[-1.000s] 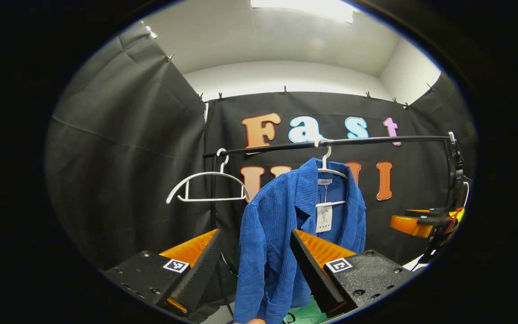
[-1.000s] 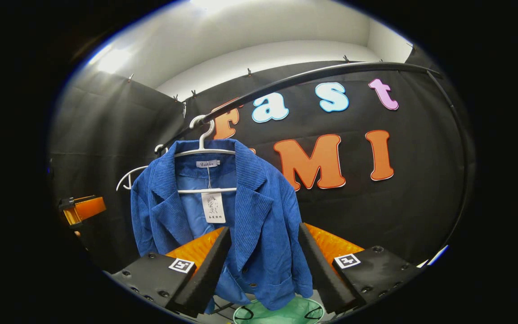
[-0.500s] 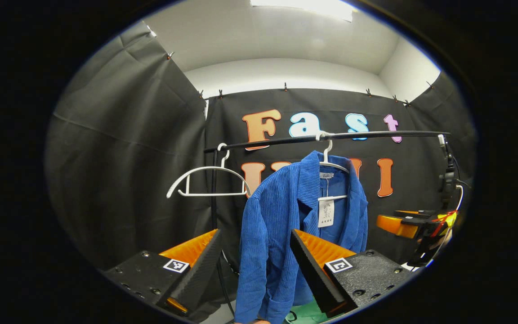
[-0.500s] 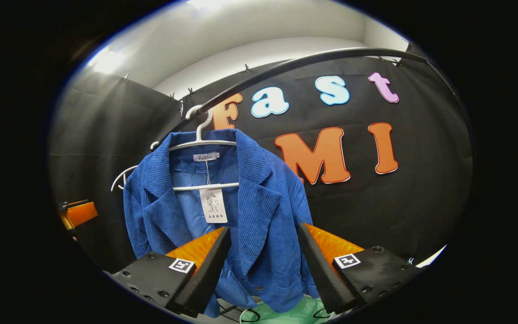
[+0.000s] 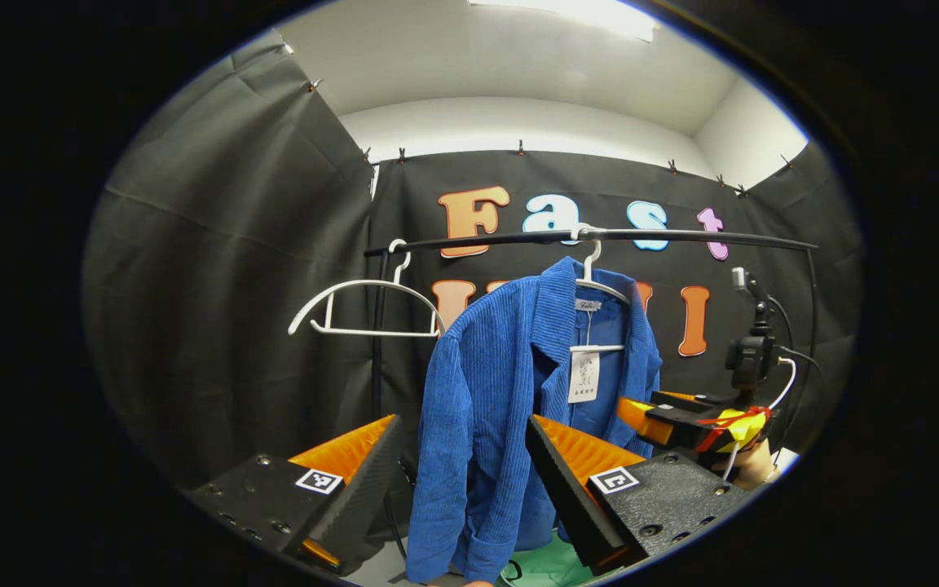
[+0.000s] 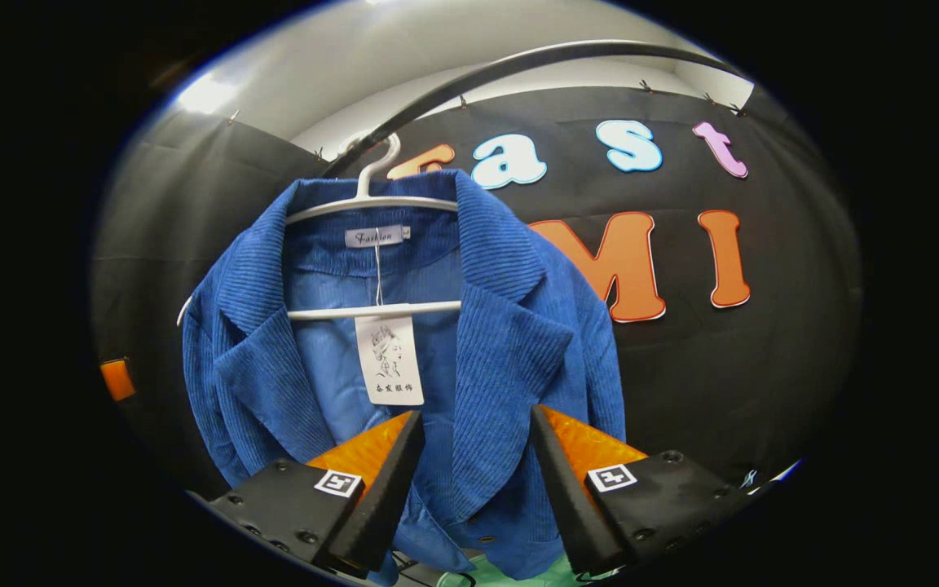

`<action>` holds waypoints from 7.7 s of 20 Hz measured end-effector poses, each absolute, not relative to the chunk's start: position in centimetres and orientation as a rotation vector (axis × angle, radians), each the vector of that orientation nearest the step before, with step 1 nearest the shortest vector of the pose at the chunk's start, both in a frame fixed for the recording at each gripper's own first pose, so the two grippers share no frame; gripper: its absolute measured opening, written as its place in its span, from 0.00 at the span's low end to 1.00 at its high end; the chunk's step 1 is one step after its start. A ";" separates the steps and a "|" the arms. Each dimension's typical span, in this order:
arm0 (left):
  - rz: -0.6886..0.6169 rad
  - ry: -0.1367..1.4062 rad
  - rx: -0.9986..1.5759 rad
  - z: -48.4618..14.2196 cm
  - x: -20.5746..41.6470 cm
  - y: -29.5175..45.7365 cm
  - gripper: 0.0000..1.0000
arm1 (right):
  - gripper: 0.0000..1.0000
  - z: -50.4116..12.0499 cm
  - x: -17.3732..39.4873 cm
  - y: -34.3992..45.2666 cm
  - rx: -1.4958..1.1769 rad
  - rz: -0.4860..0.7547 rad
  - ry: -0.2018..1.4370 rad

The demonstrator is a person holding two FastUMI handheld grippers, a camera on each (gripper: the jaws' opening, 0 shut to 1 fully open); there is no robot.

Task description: Grasp the clothes on the hanger with both hands and then place them into the laundry hamper below.

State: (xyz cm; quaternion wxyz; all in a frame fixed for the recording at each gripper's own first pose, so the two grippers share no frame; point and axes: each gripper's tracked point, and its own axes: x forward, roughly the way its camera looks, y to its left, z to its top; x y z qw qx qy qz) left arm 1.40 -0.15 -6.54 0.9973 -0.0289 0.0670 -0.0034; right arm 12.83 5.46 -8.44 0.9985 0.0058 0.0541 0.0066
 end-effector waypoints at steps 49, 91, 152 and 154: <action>-0.117 0.084 -0.091 -2.6 9.2 -2.5 0.00 | 0.09 -0.9 14.1 -7.0 0.398 0.014 0.007; -0.068 0.148 -0.193 -8.6 6.7 6.1 0.00 | 0.07 -12.2 13.5 -8.3 0.717 0.098 0.308; -0.266 1.201 -0.047 -64.3 -4.2 -21.3 0.00 | 0.08 -62.1 -3.7 -12.0 0.126 -0.186 0.921; -0.277 1.248 -0.019 -66.3 -5.7 -22.0 0.00 | 0.08 -64.0 -4.7 -12.2 0.104 -0.195 0.959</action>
